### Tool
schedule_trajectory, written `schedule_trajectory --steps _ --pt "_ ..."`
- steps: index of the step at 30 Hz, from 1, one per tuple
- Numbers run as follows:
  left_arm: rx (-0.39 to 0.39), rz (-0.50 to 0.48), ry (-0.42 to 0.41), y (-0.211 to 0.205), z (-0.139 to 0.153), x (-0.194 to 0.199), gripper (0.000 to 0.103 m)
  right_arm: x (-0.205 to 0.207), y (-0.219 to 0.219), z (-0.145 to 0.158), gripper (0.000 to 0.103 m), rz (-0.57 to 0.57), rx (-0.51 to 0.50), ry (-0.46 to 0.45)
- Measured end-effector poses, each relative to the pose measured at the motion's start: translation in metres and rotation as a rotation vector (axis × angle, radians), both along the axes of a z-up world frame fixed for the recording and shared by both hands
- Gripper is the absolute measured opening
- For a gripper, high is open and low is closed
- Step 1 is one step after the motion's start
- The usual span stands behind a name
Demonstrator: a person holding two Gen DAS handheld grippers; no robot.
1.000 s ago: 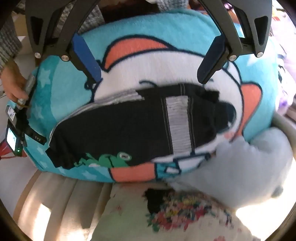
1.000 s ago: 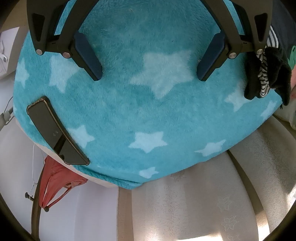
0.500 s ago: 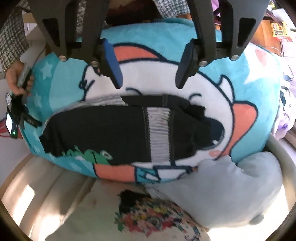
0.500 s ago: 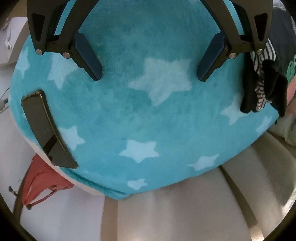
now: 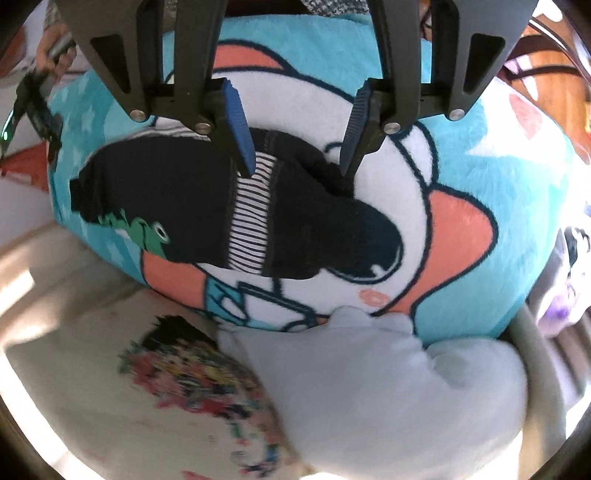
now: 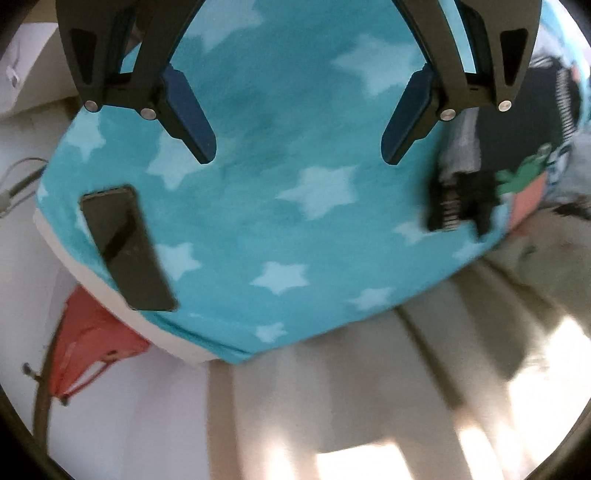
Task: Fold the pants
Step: 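Move the left gripper to the waistband of the black pants and grasp it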
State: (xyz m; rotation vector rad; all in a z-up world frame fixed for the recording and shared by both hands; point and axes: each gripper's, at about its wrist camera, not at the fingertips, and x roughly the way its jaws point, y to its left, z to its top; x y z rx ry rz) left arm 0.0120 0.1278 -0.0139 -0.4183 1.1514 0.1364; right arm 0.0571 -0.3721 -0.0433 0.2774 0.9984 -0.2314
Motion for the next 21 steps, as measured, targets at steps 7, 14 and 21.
schedule_trajectory --steps 7,14,21 --pt "-0.193 -0.003 0.079 -0.004 -0.033 0.007 0.042 -0.002 0.045 -0.001 0.053 0.169 0.390 0.008" --pt "-0.192 -0.020 0.124 -0.016 -0.050 0.024 0.041 -0.005 0.108 -0.016 0.046 0.302 0.495 0.075" --pt "-0.197 -0.014 0.158 -0.012 -0.064 0.039 0.041 -0.001 0.135 -0.017 0.046 0.354 0.519 0.111"
